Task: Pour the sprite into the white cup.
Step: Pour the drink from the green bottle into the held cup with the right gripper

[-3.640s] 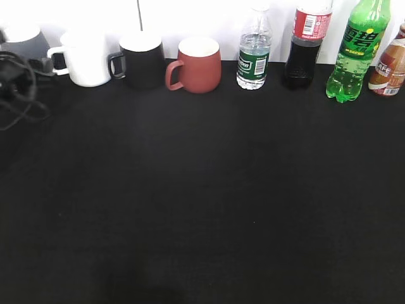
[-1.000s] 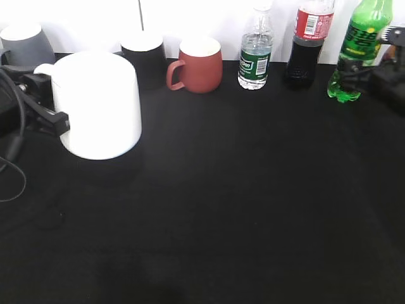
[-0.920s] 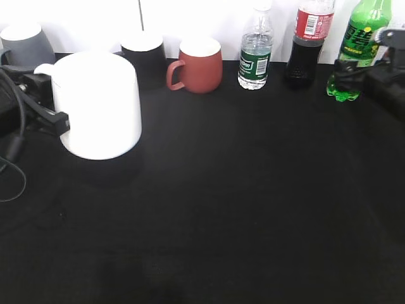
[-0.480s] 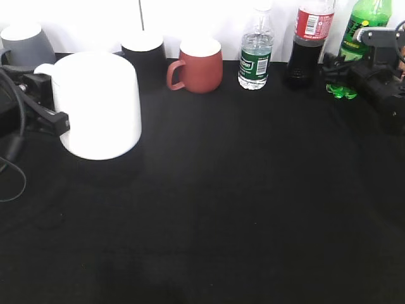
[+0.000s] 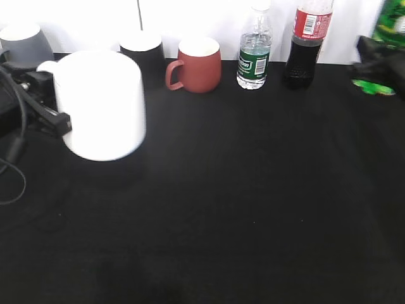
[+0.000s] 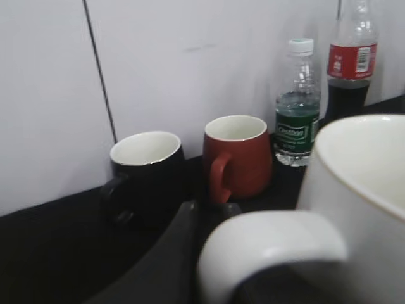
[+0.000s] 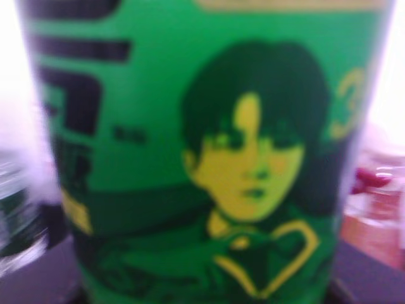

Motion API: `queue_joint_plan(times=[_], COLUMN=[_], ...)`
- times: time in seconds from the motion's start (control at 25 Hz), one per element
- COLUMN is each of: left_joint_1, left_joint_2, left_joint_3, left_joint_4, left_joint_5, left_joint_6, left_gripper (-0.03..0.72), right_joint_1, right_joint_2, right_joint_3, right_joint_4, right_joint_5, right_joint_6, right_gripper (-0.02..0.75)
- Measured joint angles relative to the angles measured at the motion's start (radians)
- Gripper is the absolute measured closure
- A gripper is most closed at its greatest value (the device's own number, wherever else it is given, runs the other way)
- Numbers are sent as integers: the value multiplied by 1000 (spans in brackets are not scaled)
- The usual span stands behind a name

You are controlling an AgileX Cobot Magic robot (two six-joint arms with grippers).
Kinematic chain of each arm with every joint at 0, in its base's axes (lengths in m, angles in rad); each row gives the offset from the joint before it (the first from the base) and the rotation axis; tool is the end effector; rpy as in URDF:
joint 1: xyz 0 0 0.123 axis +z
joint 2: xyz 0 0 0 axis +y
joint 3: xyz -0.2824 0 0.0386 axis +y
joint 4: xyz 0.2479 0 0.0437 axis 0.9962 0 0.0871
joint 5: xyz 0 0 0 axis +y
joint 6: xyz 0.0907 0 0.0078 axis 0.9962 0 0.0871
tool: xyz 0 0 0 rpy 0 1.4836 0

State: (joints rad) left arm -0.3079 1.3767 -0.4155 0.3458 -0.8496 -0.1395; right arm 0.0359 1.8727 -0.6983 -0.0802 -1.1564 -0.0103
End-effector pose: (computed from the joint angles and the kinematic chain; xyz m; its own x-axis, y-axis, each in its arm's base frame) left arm 0.2303 -0.0975 0.2244 -0.0017 0.0958 -0.9954 0.5378 0.8393 0.0799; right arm 0.3470 0.0191 0.1754 0.0725 -0.0399 -0.9966 -0.1059 0.9932 -0.0475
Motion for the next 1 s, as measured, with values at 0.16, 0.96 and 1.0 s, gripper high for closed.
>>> queue_joint_plan(times=[0.16, 0.96, 1.0], left_joint_1=[-2, -150, -150], left_joint_2=[0, 193, 193], left_joint_3=[0, -111, -111], left_joint_4=[107, 85, 89], left_joint_5=[-21, -38, -37], left_joint_6=[-63, -72, -72], left_gripper=[613, 613, 613], right_joint_1=[4, 297, 297], right_joint_2=[-270, -304, -304], right_joint_3=[144, -22, -39], right_joint_4=[-271, -381, -409], right_joint_5=[113, 440, 440], right_joint_6=[-53, -886, -894], right_gripper=[334, 342, 342])
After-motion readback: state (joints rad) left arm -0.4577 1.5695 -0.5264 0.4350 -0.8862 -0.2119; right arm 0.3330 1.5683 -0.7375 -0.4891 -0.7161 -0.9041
